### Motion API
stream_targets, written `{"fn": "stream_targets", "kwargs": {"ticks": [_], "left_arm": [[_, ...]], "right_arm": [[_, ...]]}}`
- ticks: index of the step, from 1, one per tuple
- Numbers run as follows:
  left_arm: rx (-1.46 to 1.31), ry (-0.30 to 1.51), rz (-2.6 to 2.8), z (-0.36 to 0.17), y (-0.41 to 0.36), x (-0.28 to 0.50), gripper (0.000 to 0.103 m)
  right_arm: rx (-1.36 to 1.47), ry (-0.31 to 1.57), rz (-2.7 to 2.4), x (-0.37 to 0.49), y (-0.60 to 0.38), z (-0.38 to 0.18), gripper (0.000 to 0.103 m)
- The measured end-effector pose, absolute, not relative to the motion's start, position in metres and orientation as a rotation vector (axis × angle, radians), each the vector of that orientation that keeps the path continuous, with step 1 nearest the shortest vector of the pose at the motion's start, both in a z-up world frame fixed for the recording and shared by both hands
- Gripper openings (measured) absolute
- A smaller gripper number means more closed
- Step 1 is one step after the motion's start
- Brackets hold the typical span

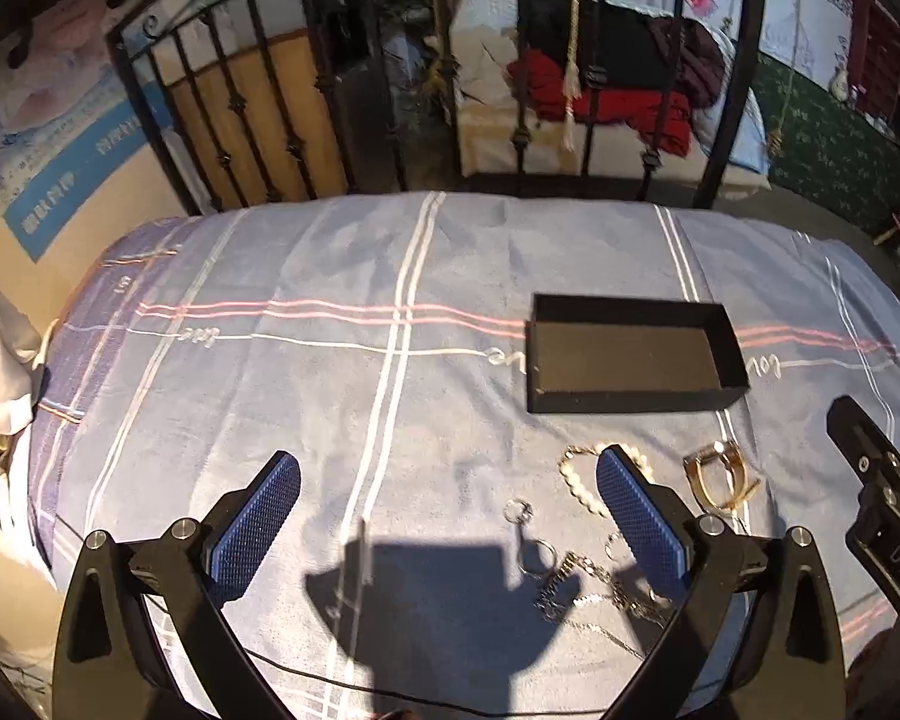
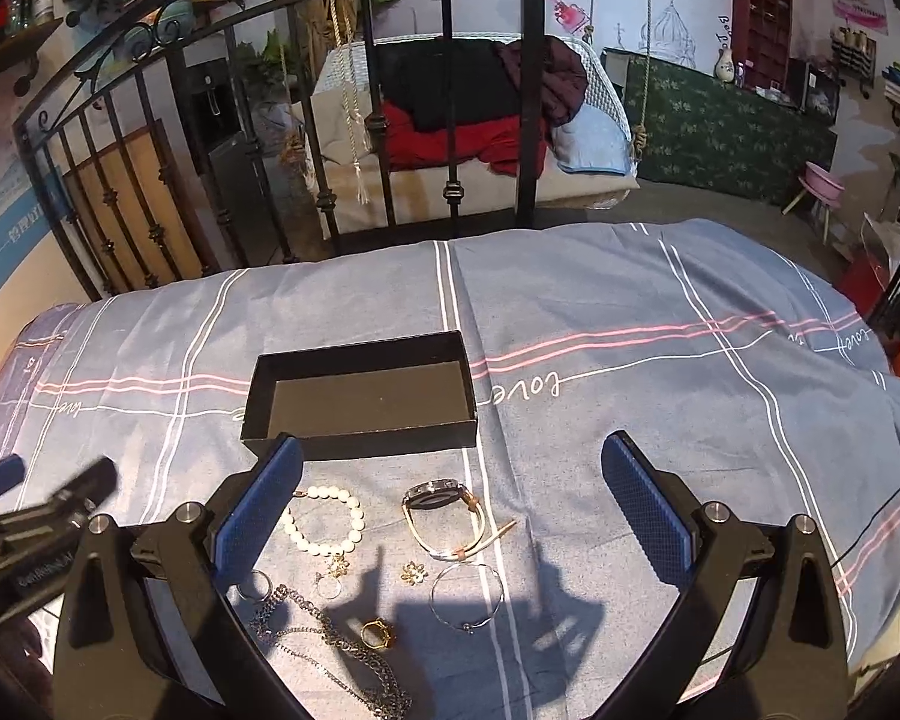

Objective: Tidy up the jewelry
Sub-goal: 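Grasp the pearl bracelet with the left tool while the right tool grasps the tan-strap watch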

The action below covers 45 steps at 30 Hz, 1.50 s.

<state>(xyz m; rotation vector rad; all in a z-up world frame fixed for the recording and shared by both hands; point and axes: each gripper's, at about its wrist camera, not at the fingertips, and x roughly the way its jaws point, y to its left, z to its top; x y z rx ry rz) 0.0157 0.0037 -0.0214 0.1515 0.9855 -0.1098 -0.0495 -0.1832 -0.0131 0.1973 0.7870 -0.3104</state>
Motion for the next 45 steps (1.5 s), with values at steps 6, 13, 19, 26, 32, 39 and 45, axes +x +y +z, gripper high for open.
{"fn": "stream_targets", "kwargs": {"ticks": [6, 13, 19, 26, 32, 39, 45], "left_arm": [[0.173, 0.981, -0.149, -0.026, -0.005, 0.010, 0.097], [0.194, 0.959, -0.150, -0.020, -0.009, 0.006, 0.097], [0.159, 0.968, -0.147, -0.022, -0.006, 0.008, 0.097], [0.110, 1.069, -0.162, -0.061, -0.003, 0.014, 0.097], [0.134, 1.148, -0.157, -0.104, -0.011, 0.019, 0.097], [0.160, 1.199, -0.181, -0.138, -0.044, 0.049, 0.097], [0.243, 1.249, -0.224, -0.178, -0.073, 0.062, 0.076]], "right_arm": [[0.132, 0.790, -0.314, -0.049, -0.174, -0.011, 0.099], [0.130, 0.798, -0.301, -0.050, -0.173, -0.015, 0.099], [0.131, 0.822, -0.291, -0.051, -0.175, -0.023, 0.099], [0.123, 0.930, -0.287, -0.056, -0.192, -0.059, 0.099], [0.128, 1.061, -0.263, -0.054, -0.201, -0.113, 0.099], [0.076, 1.119, -0.210, -0.029, -0.187, -0.150, 0.099], [0.106, 1.162, -0.115, -0.004, -0.194, -0.175, 0.077]]}}
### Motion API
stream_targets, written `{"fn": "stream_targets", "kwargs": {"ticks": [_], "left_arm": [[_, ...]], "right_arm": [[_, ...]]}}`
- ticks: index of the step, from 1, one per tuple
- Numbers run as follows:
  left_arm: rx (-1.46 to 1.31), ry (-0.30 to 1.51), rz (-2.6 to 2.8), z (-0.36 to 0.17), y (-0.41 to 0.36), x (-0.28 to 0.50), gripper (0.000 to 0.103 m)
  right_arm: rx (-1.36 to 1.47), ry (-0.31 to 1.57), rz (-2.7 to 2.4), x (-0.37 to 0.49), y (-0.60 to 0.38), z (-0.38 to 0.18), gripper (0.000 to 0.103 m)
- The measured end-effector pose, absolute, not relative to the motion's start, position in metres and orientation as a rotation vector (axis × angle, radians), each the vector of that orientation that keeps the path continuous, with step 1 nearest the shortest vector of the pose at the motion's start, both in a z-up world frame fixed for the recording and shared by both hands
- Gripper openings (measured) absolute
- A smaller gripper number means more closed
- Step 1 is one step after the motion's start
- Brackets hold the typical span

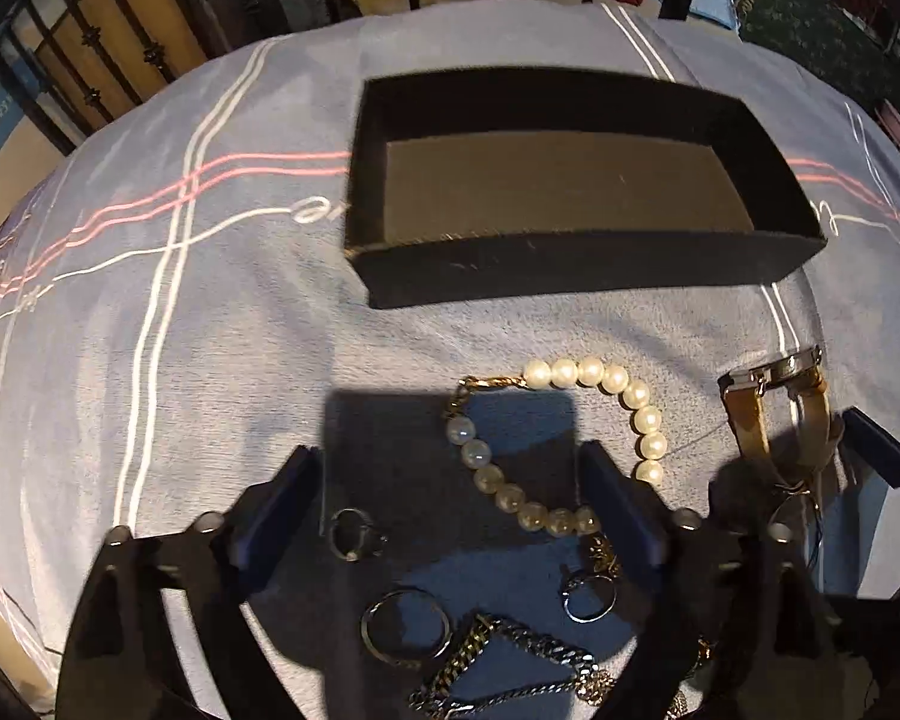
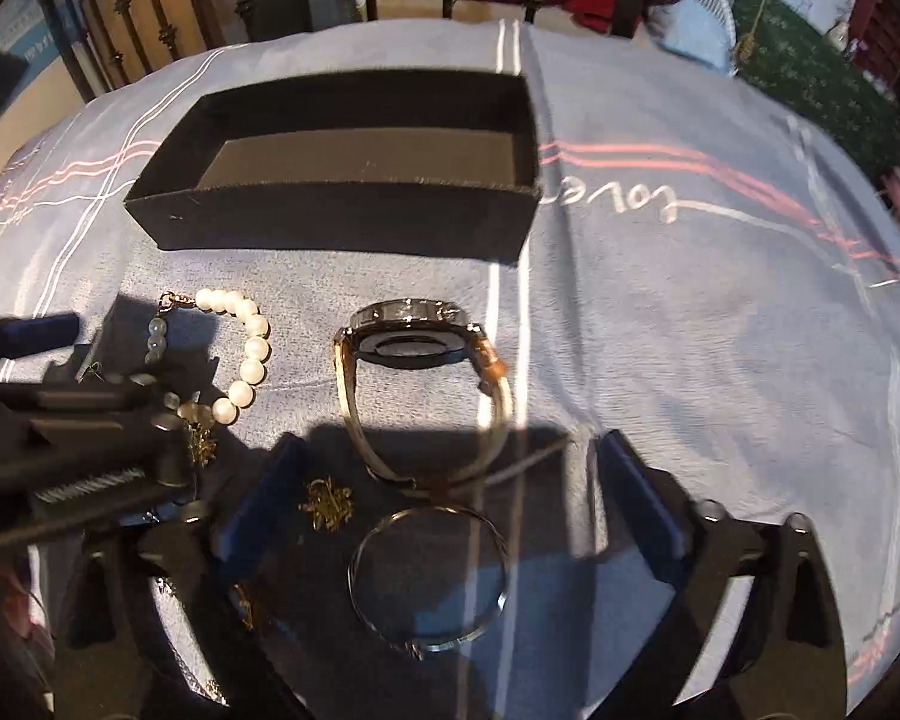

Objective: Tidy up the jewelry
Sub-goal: 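Grasp the pearl bracelet with the left tool while the right tool grasps the tan-strap watch, then lower the pearl bracelet into the black box with the left tool while the right tool drops the watch in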

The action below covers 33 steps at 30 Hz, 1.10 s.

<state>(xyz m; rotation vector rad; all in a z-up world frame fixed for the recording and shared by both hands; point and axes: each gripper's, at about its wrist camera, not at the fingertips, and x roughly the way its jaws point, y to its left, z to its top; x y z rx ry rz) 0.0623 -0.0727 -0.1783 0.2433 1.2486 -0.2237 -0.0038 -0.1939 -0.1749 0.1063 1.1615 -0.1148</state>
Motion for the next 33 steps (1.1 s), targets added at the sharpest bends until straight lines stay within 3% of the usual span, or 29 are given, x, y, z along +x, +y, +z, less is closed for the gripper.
{"fn": "stream_targets", "kwargs": {"ticks": [1, 2, 4, 5, 15, 24, 27, 28, 30, 33], "left_arm": [[0.227, 1.216, -0.223, -0.177, -0.072, 0.060, 0.070], [0.224, 1.190, -0.246, -0.175, -0.073, 0.057, 0.051], [0.263, 1.172, -0.271, -0.172, -0.079, 0.053, 0.017], [0.272, 1.171, -0.275, -0.170, -0.080, 0.053, 0.009], [0.175, 1.013, -0.329, -0.098, -0.063, 0.048, 0.009], [0.133, 0.930, -0.363, -0.034, -0.084, 0.100, 0.009], [0.167, 0.954, -0.350, -0.037, -0.091, 0.108, 0.010], [0.173, 0.966, -0.338, -0.041, -0.091, 0.109, 0.013], [0.188, 0.967, -0.313, -0.045, -0.090, 0.108, 0.043], [0.186, 0.948, -0.300, -0.042, -0.082, 0.098, 0.051]], "right_arm": [[0.124, 1.157, -0.102, -0.004, -0.196, -0.176, 0.069], [0.121, 1.144, -0.101, -0.004, -0.197, -0.174, 0.055], [0.119, 1.143, -0.091, -0.003, -0.196, -0.171, 0.049], [0.119, 1.144, -0.088, -0.003, -0.196, -0.170, 0.048], [0.169, 1.010, -0.067, -0.002, -0.201, -0.104, 0.044], [0.129, 0.968, -0.038, 0.068, -0.201, -0.062, 0.045], [0.113, 0.992, -0.055, 0.080, -0.198, -0.068, 0.056], [0.107, 0.991, -0.065, 0.081, -0.198, -0.070, 0.068], [0.106, 0.974, -0.066, 0.077, -0.198, -0.071, 0.080], [0.107, 0.960, -0.073, 0.067, -0.202, -0.069, 0.080]]}}
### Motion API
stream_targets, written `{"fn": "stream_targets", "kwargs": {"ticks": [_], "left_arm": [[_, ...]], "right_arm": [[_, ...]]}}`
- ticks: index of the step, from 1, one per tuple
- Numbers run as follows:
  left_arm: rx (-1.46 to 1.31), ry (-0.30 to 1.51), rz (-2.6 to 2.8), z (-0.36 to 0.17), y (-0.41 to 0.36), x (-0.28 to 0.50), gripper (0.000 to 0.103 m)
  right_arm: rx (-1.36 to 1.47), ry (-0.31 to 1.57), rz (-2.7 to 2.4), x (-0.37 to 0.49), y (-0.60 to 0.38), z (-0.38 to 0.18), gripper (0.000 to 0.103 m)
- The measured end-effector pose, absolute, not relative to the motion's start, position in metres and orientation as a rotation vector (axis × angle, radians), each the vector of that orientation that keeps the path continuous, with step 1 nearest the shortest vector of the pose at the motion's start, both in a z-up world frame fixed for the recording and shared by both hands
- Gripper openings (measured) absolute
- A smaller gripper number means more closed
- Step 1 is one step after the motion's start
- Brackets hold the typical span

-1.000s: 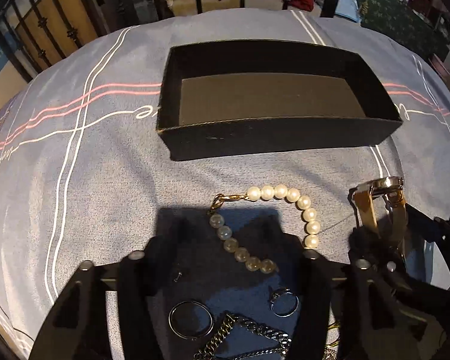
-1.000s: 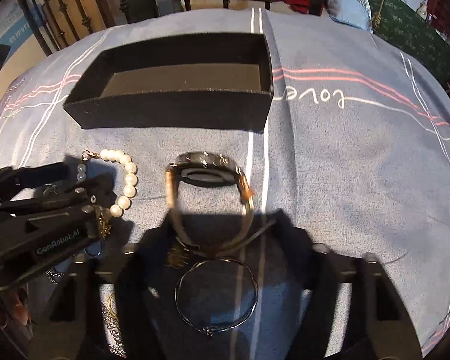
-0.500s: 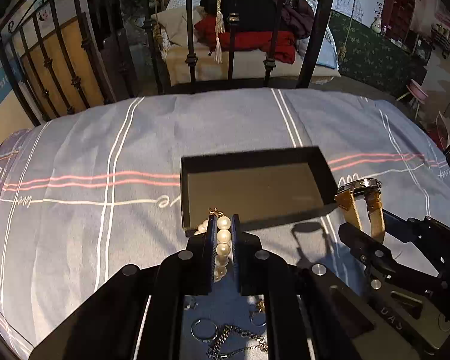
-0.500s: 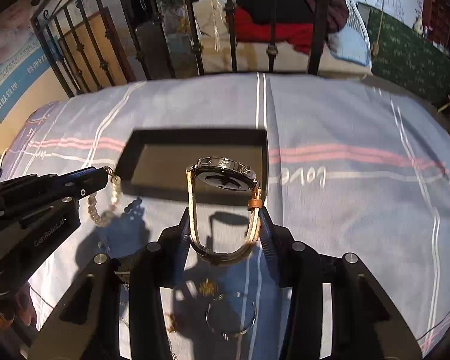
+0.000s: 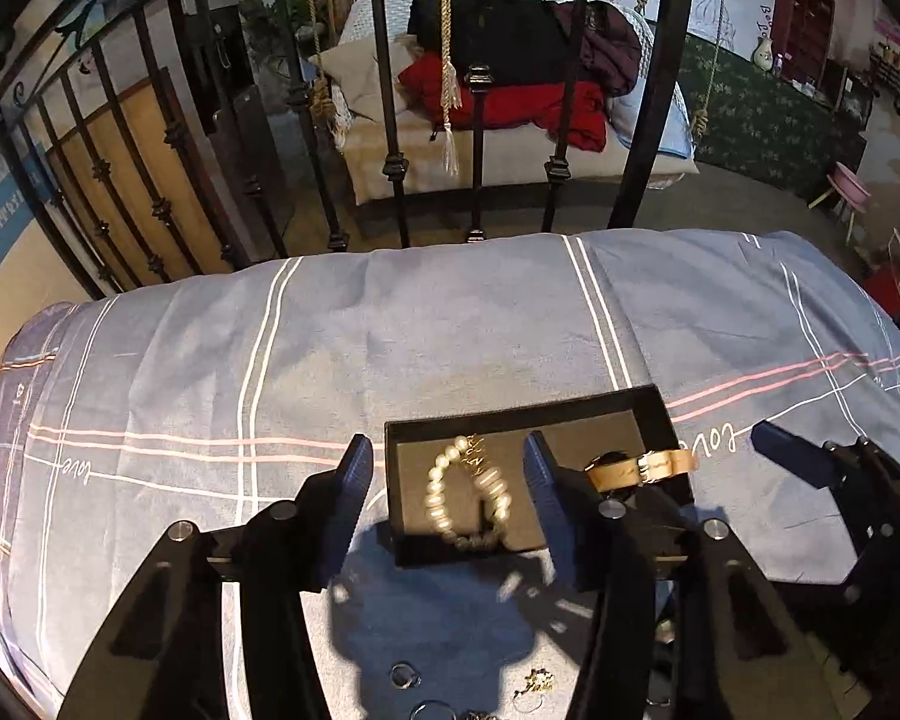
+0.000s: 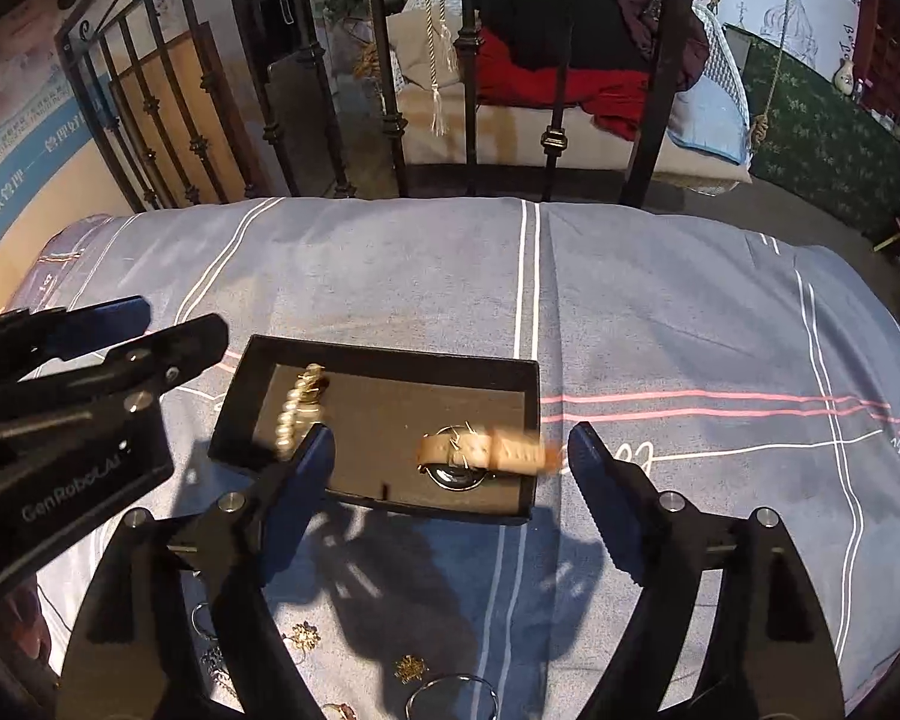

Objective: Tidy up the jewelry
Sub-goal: 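Lower the pearl bracelet into the black box with the left tool while the right tool drops the watch in, then grasp a silver ring with the left tool while the right tool grasps the silver bangle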

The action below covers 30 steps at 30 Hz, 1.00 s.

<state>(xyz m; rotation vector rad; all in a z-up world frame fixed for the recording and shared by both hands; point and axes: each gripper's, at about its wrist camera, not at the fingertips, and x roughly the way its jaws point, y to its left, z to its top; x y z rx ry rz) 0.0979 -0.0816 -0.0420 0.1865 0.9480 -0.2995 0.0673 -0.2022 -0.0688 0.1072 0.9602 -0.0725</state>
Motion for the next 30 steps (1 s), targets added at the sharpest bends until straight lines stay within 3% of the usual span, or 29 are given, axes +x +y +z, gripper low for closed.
{"fn": "stream_targets", "kwargs": {"ticks": [6, 14, 30], "left_arm": [[0.119, 0.993, -0.312, -0.054, -0.039, 0.051, 0.053], [0.078, 1.188, -0.263, -0.141, 0.000, -0.002, 0.053], [0.118, 1.161, -0.198, -0.161, -0.017, -0.013, 0.054]], "right_arm": [[0.096, 0.973, -0.083, 0.012, -0.205, -0.076, 0.080], [0.096, 1.131, -0.084, -0.063, -0.186, -0.148, 0.080], [0.095, 1.143, -0.126, -0.065, -0.176, -0.166, 0.080]]}}
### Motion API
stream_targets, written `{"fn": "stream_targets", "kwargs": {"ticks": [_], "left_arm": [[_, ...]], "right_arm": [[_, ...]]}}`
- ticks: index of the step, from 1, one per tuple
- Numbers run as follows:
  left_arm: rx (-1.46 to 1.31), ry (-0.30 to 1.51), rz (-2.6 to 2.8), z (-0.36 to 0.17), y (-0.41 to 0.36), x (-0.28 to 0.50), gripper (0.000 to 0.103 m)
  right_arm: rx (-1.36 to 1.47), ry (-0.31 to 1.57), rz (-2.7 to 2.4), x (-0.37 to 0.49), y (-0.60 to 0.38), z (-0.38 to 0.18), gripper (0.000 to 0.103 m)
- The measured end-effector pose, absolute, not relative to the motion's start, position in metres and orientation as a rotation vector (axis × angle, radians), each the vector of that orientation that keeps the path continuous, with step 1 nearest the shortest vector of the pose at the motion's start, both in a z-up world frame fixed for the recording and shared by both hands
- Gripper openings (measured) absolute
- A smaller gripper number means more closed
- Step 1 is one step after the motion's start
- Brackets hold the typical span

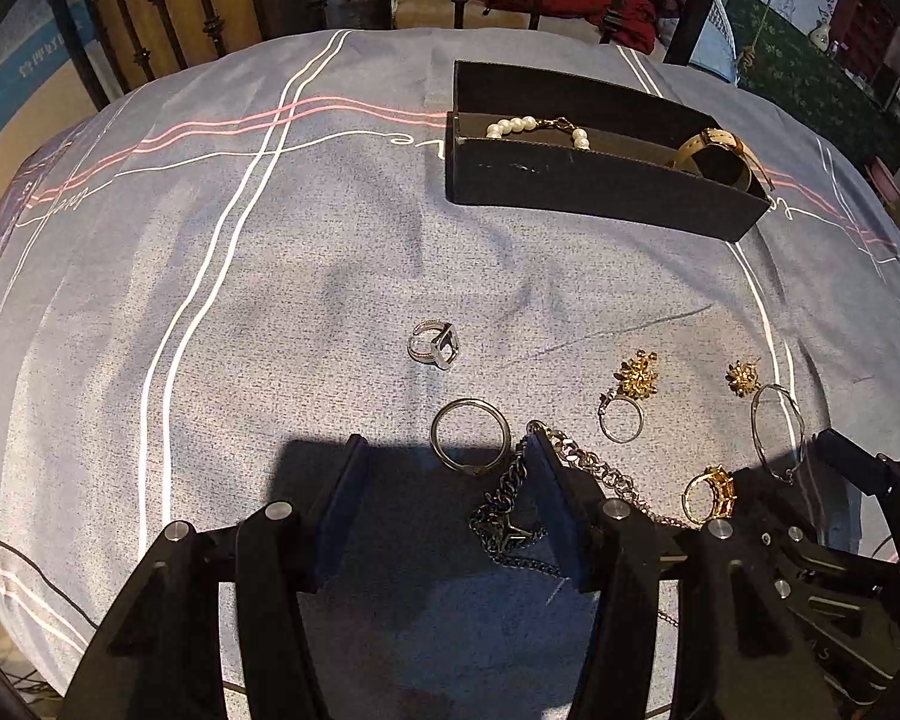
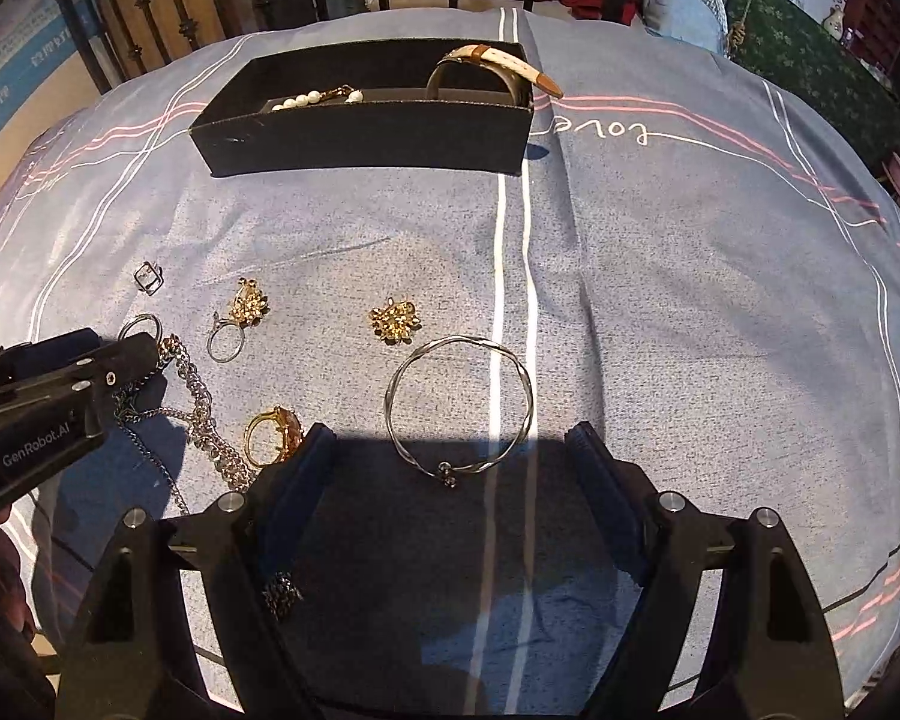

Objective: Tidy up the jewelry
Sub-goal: 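Grasp a silver ring with the left tool while the right tool grasps the silver bangle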

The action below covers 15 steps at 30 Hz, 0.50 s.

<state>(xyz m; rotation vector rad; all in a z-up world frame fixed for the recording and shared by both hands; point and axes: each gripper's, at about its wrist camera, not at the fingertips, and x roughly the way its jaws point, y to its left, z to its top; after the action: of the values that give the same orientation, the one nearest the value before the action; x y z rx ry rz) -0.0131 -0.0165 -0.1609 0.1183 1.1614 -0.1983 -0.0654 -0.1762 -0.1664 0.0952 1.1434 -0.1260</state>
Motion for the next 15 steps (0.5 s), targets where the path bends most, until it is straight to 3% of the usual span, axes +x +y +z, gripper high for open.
{"fn": "stream_targets", "kwargs": {"ticks": [2, 3, 6, 8, 11, 12, 13, 15], "left_arm": [[0.134, 1.146, -0.193, -0.162, -0.019, -0.014, 0.051], [0.142, 1.138, -0.199, -0.161, -0.021, -0.015, 0.042], [0.144, 1.134, -0.233, -0.159, -0.028, -0.018, 0.018], [0.123, 1.146, -0.255, -0.157, -0.030, -0.018, 0.008], [0.127, 1.139, -0.255, -0.154, -0.030, -0.018, 0.006], [0.125, 1.134, -0.253, -0.151, -0.029, -0.018, 0.005], [0.122, 1.129, -0.252, -0.148, -0.028, -0.018, 0.005], [0.120, 1.109, -0.250, -0.139, -0.027, -0.018, 0.005]], "right_arm": [[0.096, 1.142, -0.124, -0.064, -0.176, -0.169, 0.080], [0.100, 1.141, -0.120, -0.063, -0.175, -0.169, 0.077], [0.121, 1.130, -0.099, -0.063, -0.176, -0.166, 0.048], [0.118, 1.132, -0.095, -0.062, -0.175, -0.164, 0.048], [0.129, 1.124, -0.092, -0.063, -0.175, -0.159, 0.045], [0.132, 1.118, -0.092, -0.063, -0.176, -0.156, 0.037], [0.141, 1.112, -0.088, -0.064, -0.177, -0.153, 0.017], [0.162, 1.104, -0.082, -0.062, -0.181, -0.147, 0.015]]}}
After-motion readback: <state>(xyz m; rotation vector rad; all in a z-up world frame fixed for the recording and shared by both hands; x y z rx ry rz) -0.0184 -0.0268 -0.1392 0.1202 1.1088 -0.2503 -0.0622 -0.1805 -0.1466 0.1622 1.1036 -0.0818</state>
